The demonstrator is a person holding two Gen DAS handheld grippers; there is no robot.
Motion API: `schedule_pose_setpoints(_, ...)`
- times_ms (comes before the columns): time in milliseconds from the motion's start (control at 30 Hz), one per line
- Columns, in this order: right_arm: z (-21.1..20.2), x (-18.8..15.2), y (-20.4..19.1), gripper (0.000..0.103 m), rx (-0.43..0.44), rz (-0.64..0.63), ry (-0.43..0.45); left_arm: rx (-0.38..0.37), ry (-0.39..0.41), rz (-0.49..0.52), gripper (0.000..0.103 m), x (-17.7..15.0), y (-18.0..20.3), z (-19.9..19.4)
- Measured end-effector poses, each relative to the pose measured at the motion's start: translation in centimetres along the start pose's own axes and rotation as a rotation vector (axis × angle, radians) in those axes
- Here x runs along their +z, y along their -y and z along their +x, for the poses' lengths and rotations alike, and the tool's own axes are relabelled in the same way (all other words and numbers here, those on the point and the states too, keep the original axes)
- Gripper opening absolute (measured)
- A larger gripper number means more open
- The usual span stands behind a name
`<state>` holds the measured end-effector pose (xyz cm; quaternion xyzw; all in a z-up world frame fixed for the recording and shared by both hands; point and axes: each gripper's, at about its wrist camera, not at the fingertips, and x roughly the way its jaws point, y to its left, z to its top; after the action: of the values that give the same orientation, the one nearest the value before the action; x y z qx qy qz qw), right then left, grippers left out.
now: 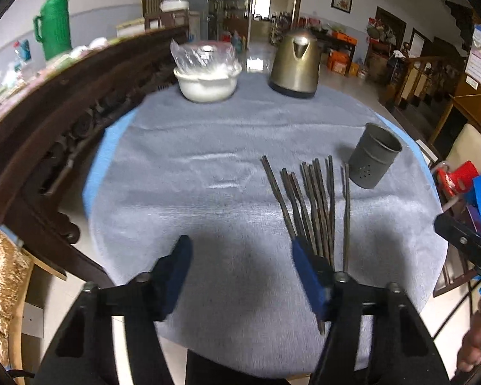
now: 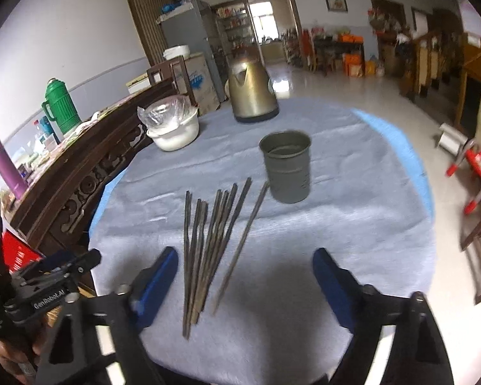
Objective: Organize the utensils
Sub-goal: 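Move both open grippers down to the dark chopsticks beside the grey cup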
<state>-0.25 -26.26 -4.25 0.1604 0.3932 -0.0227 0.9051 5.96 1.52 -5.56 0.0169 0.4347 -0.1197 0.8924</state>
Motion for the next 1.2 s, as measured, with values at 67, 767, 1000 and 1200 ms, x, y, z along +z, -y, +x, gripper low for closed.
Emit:
schedule_pose_setpoints(67,2.2,0.7,0.4,0.062,0.009,0.026,-0.027,-0.024,-0.032,-0.015,0.053,1.0,-0.6,1.6)
schedule_pose_setpoints(767,18.0,5.8,0.6,0.038,-0.209,0.081,-0.248,-0.149,-0.312,-0.123,0.052,10.1,-1.9,16.2)
schedule_pose_setpoints(1000,20.4,6.4,0.7,0.038,-0.262,0.123,-0.296,-0.15,-0.368,-0.154,0.052,11.4,-1.4,18.8)
schedule_pose_setpoints(1200,22.1,6.4,1.0,0.038,-0.289,0.156,-0.319,-0.137,-0.398,-0.14,0.052,11.3,-0.4,20.3)
